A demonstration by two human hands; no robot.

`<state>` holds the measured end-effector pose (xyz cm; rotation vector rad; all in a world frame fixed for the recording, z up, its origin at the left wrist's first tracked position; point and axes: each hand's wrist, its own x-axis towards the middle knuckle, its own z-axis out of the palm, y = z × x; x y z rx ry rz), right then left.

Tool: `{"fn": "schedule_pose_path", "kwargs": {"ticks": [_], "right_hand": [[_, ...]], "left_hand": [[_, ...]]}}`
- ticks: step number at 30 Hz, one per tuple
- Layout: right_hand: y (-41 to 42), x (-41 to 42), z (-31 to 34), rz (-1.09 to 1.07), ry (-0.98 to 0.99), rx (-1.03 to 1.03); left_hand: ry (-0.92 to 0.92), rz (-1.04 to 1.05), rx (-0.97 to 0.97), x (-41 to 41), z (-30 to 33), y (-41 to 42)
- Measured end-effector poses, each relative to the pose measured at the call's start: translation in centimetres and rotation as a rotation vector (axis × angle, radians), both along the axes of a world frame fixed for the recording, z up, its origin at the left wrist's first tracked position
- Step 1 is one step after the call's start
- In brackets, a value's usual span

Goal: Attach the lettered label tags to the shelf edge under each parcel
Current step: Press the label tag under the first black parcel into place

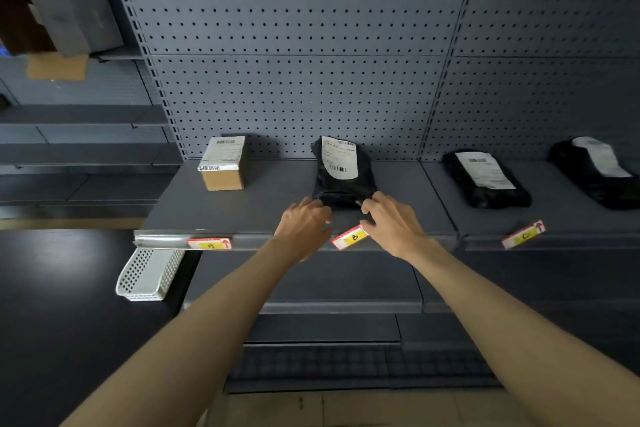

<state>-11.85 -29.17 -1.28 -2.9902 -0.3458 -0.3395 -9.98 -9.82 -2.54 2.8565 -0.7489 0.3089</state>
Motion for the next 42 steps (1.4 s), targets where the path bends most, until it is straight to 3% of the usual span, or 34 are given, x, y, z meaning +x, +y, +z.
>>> {"fn": "schedule_pose_path", "kwargs": {"ticks": [11,29,35,42], "right_hand": [[-1.4,0.5,-3.6,0.133,-0.015,0.027],[-1.2,0.6,-5.5,0.071,0.054,-0.002],[-3.8,0.2,-3.5,0.089,-0.024,0.020],[-12.9,-0.7,0.8,-0.057,-0.040,0.024]], "left_hand": [[0.000,0.153,0.026,0.0,-4.3,-3.6],[-0.083,0.021,0.265,0.7,-4.5,-3.6],[-0.031,0.011,0.056,1.3,-1.9,-4.7],[0.055,0.019,-0.086,1.5,2.1,-11.0]]}}
